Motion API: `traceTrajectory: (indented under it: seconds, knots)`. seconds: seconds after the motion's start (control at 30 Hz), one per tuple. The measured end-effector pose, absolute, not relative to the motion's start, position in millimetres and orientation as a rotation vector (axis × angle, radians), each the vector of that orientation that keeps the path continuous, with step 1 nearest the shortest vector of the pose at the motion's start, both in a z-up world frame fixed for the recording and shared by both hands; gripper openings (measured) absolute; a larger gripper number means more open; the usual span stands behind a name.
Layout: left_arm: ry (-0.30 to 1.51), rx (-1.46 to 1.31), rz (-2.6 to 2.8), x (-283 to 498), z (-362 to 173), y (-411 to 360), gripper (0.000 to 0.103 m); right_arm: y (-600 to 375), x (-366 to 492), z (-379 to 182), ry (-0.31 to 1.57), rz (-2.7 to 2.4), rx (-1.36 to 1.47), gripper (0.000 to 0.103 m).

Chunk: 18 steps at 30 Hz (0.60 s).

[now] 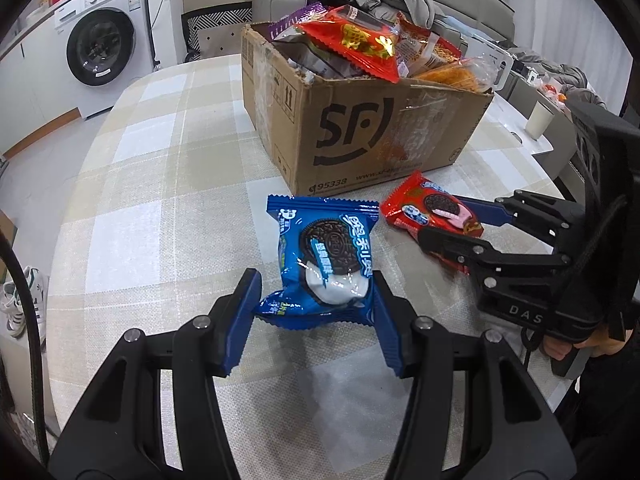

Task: Organize snacks
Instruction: 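Lift both Oreo packs and carry them over the cardboard box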

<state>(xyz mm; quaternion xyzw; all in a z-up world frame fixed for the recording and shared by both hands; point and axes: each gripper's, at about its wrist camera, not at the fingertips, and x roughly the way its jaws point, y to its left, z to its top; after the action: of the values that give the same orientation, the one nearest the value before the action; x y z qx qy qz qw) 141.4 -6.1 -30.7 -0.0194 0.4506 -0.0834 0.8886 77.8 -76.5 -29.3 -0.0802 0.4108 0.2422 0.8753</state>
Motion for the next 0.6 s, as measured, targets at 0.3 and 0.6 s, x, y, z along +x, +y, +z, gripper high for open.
traceTrajectory:
  seconds: [0.3, 0.6]
  knots:
    - [0.889, -0.068, -0.198, 134.8, -19.9, -6.4, 0.051, -99.3, 70.7, -11.7, 0.837, 0.529, -0.109, 0.044]
    - [0.788, -0.087, -0.206, 116.4, 12.8, -9.3, 0.051, -120.2, 55.7, 15.9, 0.776, 0.548, -0.070, 0.044]
